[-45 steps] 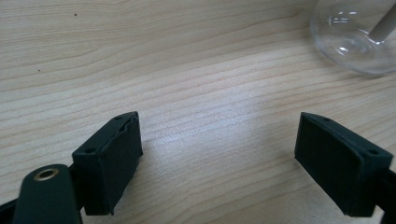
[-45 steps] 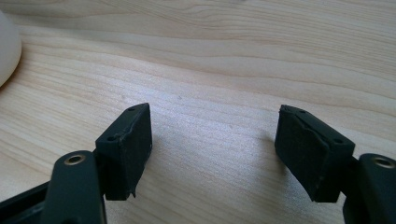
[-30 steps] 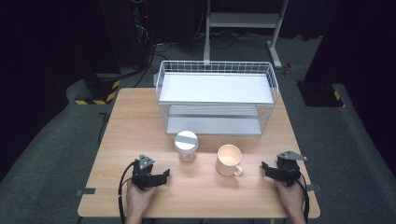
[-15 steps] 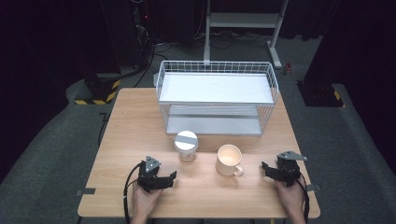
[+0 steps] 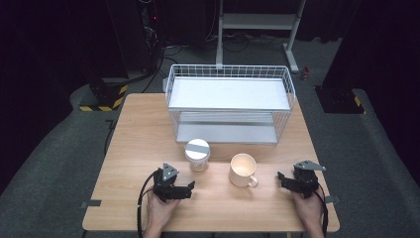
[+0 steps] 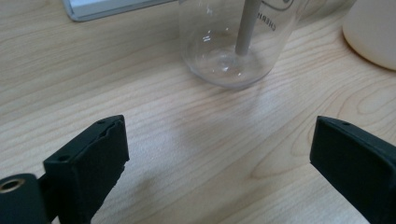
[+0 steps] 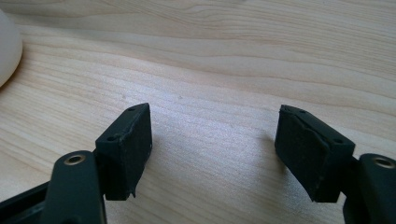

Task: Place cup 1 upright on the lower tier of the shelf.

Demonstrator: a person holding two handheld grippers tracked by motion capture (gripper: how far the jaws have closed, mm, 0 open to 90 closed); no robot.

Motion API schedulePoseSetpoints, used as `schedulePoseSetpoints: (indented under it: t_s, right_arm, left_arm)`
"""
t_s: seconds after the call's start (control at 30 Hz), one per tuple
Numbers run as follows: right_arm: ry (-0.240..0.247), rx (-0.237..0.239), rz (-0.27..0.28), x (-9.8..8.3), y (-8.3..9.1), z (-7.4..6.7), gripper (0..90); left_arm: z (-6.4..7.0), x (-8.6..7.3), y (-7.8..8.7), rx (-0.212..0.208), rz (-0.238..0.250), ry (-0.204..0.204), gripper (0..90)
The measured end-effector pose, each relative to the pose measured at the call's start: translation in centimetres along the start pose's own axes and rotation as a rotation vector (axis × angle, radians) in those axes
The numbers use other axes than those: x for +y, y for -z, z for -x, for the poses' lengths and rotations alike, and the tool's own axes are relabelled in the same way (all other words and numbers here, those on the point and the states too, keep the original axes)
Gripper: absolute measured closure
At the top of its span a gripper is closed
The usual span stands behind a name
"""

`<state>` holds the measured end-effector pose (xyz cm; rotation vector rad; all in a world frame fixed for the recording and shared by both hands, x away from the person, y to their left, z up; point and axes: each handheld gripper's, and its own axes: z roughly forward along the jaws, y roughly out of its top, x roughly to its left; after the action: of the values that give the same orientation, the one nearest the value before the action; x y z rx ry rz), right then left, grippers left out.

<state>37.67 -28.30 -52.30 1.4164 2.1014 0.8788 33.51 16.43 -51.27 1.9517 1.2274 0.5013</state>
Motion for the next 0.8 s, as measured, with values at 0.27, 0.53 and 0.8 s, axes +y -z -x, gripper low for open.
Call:
schedulePoseSetpoints:
  t_s: [0.27, 0.53, 0.8]
  right_arm:
    - [-0.002, 0.0, 0.0, 0.0, 0.0, 0.0, 27.8]
    - [-0.002, -0.001, 0.002, 0.0, 0.0, 0.0, 27.8]
    - [0.001, 0.004, 0.001, 0.0, 0.0, -0.1, 27.8]
  left_arm:
    - [0.2, 0.6, -0.4, -0.002, 0.004, 0.008, 3.6]
    - [0.4, 1.4, -1.0, -0.02, -0.011, -0.003, 3.7]
    - [0.8, 2.3, -1.8, -0.025, -0.002, -0.006, 3.6]
